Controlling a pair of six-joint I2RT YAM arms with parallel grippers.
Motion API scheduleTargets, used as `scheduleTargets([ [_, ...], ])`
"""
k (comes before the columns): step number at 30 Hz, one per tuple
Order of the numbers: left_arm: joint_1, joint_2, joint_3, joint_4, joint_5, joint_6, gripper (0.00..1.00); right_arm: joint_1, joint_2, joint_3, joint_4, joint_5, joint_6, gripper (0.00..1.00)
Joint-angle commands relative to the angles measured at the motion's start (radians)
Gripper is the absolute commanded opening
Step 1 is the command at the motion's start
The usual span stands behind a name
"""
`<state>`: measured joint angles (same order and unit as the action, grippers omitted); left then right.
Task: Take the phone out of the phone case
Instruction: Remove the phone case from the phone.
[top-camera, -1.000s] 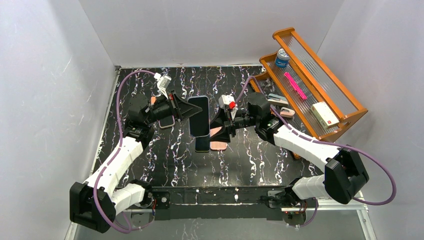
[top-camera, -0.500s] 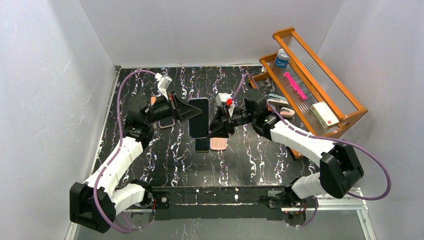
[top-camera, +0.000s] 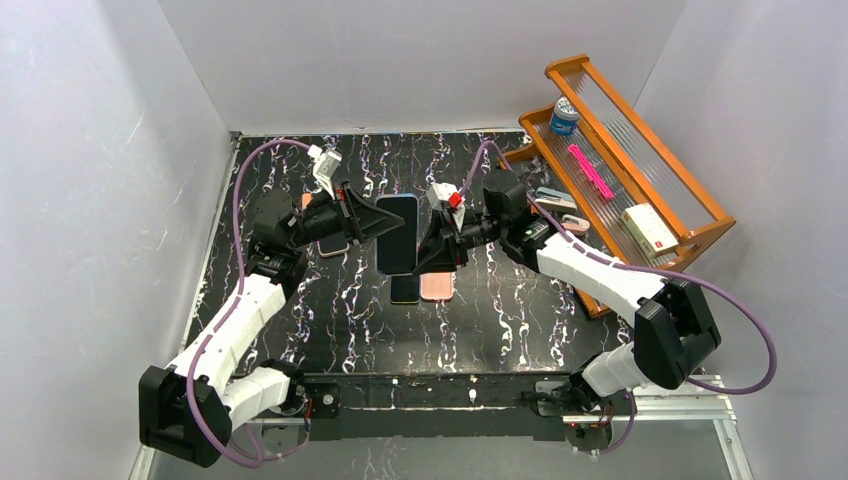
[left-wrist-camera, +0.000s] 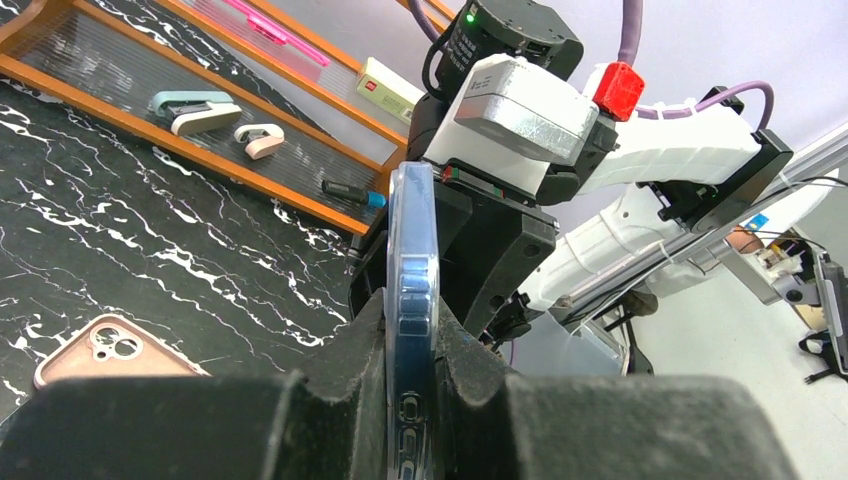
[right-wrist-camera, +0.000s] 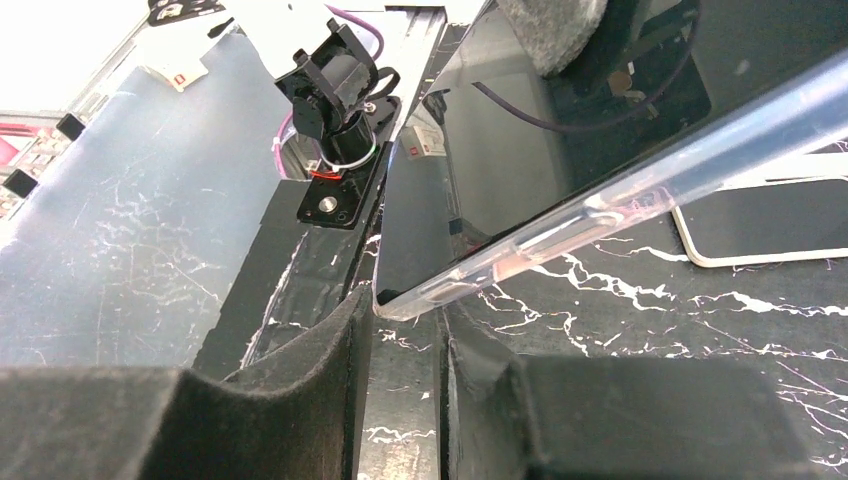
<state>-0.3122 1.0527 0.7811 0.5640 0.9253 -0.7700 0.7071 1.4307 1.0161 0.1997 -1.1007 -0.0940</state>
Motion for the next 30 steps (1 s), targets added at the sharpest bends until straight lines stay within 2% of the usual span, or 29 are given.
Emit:
scheduleTargets([
  [1, -0.005, -0.026, 0.051, 0.101, -0.055, -0.102, 0.00, 0.029, 0.029, 0.049, -0.075, -0.005, -0.118, 0.14],
  [4, -0.005, -0.021, 0.050, 0.103, -0.063, -0.150, 0.00, 0.039, 0.034, 0.057, -0.113, 0.019, -0.176, 0.02],
  [5, -0.005, -0.017, 0.050, 0.103, -0.066, -0.170, 0.00, 0.042, 0.034, 0.058, -0.121, 0.030, -0.194, 0.01],
  [15, -0.005, -0.015, 0.030, 0.106, -0.059, -0.286, 0.00, 0.066, 0.026, 0.087, -0.172, 0.227, -0.341, 0.01],
  [23, -0.006, -0.034, -0.015, 0.105, -0.046, -0.320, 0.00, 0.068, -0.014, 0.090, -0.138, 0.359, -0.387, 0.01],
  [30, -0.012, -0.047, -0.033, 0.103, -0.043, -0.333, 0.00, 0.069, -0.035, 0.084, -0.065, 0.403, -0.373, 0.01],
])
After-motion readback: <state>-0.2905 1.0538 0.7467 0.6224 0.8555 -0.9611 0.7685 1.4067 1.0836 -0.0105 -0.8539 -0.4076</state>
